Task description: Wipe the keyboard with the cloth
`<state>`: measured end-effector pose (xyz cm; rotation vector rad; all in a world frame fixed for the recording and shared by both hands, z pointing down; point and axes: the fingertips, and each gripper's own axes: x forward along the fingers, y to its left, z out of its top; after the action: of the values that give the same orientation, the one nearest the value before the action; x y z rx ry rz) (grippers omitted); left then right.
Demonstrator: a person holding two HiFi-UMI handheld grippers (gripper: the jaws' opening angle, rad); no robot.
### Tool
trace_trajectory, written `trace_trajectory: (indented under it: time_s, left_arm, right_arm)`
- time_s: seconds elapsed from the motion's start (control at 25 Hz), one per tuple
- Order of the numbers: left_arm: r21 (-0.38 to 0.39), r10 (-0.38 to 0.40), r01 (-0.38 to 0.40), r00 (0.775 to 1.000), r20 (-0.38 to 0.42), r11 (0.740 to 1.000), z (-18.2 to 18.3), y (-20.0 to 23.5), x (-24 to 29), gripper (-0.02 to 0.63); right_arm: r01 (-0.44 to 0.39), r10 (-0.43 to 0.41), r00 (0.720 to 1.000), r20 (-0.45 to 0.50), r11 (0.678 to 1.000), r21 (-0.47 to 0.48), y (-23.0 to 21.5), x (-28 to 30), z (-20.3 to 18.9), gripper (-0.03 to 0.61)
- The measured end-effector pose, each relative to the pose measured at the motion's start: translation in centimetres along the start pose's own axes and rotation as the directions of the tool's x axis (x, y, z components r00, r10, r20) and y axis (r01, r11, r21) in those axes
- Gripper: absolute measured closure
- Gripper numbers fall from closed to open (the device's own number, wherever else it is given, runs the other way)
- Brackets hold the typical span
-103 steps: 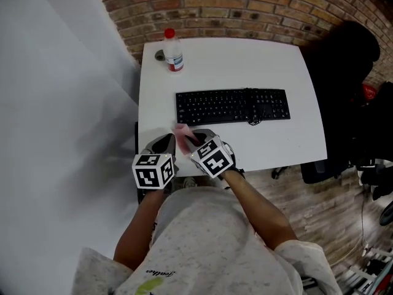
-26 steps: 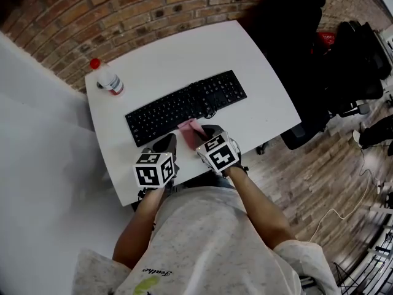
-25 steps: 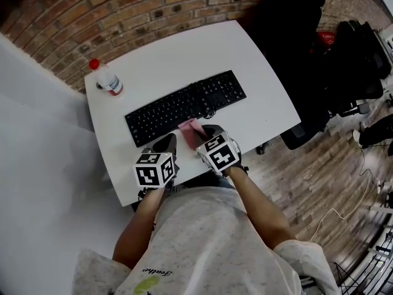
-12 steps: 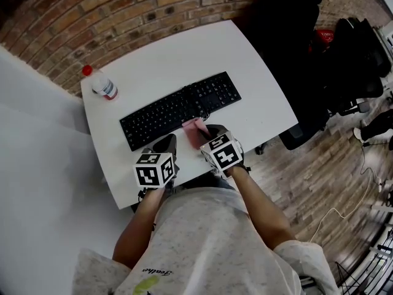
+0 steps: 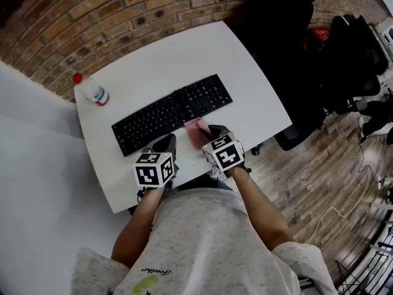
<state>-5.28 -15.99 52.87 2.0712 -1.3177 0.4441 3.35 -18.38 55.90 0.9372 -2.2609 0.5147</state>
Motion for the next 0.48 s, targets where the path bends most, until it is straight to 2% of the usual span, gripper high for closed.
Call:
trace_trajectory:
  time_s: [0.48]
  left_arm:
    - [0.007, -0.006, 0.006, 1.0, 0.007, 1.0, 1.0, -1.9, 1.5, 0.62]
  right_arm:
    - [0.035, -0.035, 0.999, -0.009, 0.999, 0.016, -3.8, -1.3, -0.9, 0.555]
